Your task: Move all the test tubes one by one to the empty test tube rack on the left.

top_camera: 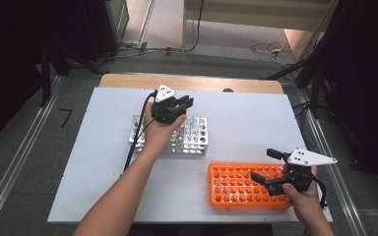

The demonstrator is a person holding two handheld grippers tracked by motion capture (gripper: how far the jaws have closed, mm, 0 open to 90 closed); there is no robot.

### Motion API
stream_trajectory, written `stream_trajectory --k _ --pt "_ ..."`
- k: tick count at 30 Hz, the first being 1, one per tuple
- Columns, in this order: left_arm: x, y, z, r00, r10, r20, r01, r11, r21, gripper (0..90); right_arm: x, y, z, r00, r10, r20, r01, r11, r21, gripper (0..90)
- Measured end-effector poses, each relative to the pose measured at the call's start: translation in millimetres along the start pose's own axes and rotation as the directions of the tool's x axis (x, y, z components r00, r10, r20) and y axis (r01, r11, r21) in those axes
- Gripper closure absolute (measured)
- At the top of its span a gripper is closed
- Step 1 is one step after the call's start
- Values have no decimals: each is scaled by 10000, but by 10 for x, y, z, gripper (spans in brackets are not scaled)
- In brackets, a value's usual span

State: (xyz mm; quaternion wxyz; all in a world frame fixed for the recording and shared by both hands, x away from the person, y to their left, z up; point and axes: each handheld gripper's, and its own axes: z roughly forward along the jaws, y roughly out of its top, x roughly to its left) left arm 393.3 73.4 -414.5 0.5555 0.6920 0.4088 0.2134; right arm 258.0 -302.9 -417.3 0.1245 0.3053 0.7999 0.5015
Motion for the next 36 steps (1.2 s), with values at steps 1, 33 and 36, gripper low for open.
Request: stream_trajectory --k 1,33,36 --pt "-4 -3 -2 10000 -10 2 10 10000 40 759 0 0 0 10000 0 0 0 10000 0 0" --pt "-77 -120 -18 9993 217 311 -244 9956 902 737 12 -2 15 10000 -22 15 22 10000 60 0" --pt "-73 -126 -24 9994 146 326 -176 9953 952 735 10 -4 18 10000 -37 -1 38 10000 81 0"
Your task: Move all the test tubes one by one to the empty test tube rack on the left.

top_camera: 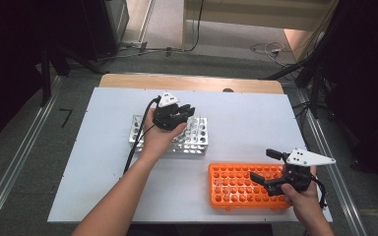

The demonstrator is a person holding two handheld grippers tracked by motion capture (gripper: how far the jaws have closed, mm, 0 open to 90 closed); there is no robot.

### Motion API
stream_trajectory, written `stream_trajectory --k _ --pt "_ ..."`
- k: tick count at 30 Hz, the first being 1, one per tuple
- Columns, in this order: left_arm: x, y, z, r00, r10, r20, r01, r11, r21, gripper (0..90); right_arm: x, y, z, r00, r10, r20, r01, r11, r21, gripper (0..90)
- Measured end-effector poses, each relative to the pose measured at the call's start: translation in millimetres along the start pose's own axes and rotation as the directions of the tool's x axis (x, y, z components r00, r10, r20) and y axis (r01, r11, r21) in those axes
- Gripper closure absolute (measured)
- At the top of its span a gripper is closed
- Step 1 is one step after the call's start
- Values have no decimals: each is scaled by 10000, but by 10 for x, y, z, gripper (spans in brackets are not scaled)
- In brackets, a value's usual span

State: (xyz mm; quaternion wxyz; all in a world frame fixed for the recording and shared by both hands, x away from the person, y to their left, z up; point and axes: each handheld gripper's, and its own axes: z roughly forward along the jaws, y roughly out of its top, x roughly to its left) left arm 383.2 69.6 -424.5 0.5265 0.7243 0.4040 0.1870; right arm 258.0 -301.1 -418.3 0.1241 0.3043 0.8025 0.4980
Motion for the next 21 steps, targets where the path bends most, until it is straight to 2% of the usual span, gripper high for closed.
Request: stream_trajectory --k 10,14,17,18,19,21 --pt "4 -37 -11 9999 -137 86 136 9998 109 734 11 0 8 10000 20 18 -20 10000 44 0" --pt "10 -36 -57 9997 -220 107 221 9998 -32 715 9 -1 9 10000 14 16 -14 10000 34 0" --pt "-2 -19 -132 9993 -209 318 216 9995 -215 656 11 0 9 10000 3 -16 -3 10000 16 0" --pt "-18 -10 -158 9994 -186 309 193 9995 -255 547 14 1 12 10000 -20 -33 20 10000 3 0" --pt "-35 0 -190 9992 -99 382 109 9996 -277 547 14 1 12 10000 -20 -33 20 10000 3 0" --pt "-73 13 -256 9983 50 575 -26 9991 -421 474 16 2 19 9999 -71 -72 71 10000 -12 0"
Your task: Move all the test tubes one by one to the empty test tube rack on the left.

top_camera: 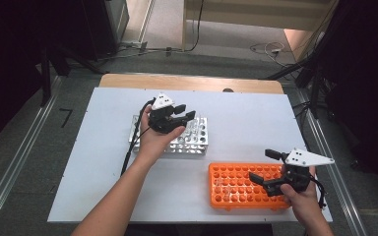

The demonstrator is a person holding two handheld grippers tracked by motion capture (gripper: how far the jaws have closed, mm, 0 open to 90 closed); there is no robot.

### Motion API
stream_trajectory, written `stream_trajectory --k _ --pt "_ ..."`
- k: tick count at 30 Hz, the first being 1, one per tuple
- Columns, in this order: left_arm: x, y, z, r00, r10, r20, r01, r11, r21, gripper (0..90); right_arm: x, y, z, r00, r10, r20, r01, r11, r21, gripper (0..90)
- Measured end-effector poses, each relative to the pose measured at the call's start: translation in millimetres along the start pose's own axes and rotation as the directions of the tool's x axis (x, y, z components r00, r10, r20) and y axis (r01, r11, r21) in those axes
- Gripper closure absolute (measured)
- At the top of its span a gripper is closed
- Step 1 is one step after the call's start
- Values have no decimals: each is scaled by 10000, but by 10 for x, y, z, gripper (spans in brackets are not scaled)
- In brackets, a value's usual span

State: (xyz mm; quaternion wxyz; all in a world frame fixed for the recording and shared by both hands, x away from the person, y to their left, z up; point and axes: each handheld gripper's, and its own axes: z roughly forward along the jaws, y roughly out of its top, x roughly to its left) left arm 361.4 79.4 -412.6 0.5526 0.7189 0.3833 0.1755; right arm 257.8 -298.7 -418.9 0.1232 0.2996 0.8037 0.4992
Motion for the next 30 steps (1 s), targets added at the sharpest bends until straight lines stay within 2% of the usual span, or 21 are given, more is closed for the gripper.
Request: stream_trajectory --k 4,5,6,11,15,21,30 --pt "-87 13 -133 9996 128 235 -125 9998 -127 305 21 0 18 10000 21 -66 -21 10000 31 0" --pt "-112 11 -164 9995 143 294 -139 9998 -142 239 28 -1 32 9999 -15 -136 15 10000 34 0" --pt "-132 8 -198 9992 190 353 -184 9997 -151 239 28 -1 32 9999 -15 -136 15 10000 34 0" --pt "-237 -29 -363 9984 262 502 -249 9993 -275 94 31 -13 63 9996 20 -287 -19 10000 38 0" --pt "-316 -78 -474 9975 420 570 -406 9988 -262 16 44 -23 69 9991 103 -412 -102 9999 17 8" --pt "-439 -178 -616 9936 582 968 -550 9979 -347 0 94 -56 117 9976 12 -695 -1 9999 161 24" --pt "-629 -346 -800 9921 595 1104 -543 9973 -492 0 139 -84 125 9957 65 -927 -45 9998 218 36"
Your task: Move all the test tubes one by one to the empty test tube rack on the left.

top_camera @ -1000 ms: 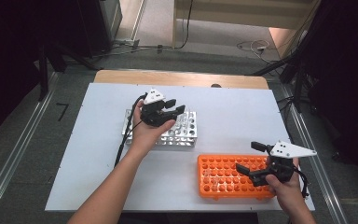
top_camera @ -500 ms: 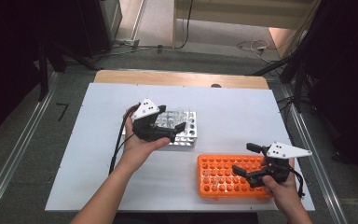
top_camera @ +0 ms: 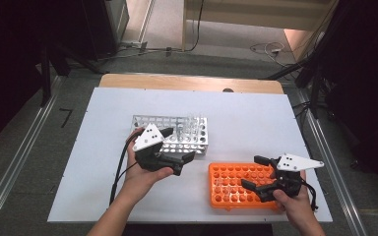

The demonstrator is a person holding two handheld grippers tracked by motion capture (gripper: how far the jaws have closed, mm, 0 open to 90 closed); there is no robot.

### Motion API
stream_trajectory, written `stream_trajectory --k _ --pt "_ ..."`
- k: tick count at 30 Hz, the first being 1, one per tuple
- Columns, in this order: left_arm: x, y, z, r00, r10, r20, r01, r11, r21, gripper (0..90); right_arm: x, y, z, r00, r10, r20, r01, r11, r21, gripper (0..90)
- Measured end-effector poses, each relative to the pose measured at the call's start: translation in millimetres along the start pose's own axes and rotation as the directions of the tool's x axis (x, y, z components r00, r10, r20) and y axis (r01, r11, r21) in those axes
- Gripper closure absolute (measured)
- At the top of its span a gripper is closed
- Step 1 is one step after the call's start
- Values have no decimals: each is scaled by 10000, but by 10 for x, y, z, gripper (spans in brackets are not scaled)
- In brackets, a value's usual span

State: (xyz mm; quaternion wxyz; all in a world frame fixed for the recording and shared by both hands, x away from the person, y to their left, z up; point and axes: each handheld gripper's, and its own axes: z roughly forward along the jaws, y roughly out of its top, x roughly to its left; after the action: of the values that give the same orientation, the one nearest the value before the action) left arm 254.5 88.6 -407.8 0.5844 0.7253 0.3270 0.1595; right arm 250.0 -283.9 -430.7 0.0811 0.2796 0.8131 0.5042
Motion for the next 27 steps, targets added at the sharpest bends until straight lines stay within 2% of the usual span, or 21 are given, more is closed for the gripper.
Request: stream_trajectory --k 5,8,9,12,15,16,19,21,22,24,27 --pt "-77 -86 -87 10000 -25 69 24 10000 56 0 49 -46 34 9997 -23 -255 28 9998 187 46" --pt "-93 -142 -118 9999 -86 53 85 9998 177 0 75 -65 68 9987 -50 -502 66 9995 321 106" --pt "-94 -156 -125 9999 -143 53 142 9998 167 0 80 -74 91 9966 -19 -819 50 9993 376 129" --pt "-102 -185 -144 9997 -239 68 238 9996 168 0 106 -87 125 9930 -76 -1177 131 9989 461 176" --pt "-113 -209 -144 9996 -234 128 231 9995 205 0 128 -95 142 9909 -83 -1343 151 9986 503 205" --pt "-114 -213 -140 9996 -252 150 249 9994 225 0 142 -106 152 9876 -129 -1564 216 9983 541 231" --pt "-117 -213 -134 9996 -222 185 218 9994 252 0 153 -113 169 9850 -223 -1710 332 9976 612 270" --pt "-116 -216 -130 9996 -243 169 238 9994 267 0 171 -121 188 9813 -328 -1895 475 9962 734 333" --pt "-115 -218 -129 9995 -245 174 241 9993 276 0 186 -129 214 9769 -381 -2103 596 9935 968 387" --pt "-112 -217 -128 9995 -280 173 275 9993 271 0 196 -141 243 9715 -528 -2311 814 9899 1163 437" --pt "-111 -217 -127 9994 -288 166 284 9992 273 0 214 -152 269 9688 -571 -2410 907 9873 1307 474"
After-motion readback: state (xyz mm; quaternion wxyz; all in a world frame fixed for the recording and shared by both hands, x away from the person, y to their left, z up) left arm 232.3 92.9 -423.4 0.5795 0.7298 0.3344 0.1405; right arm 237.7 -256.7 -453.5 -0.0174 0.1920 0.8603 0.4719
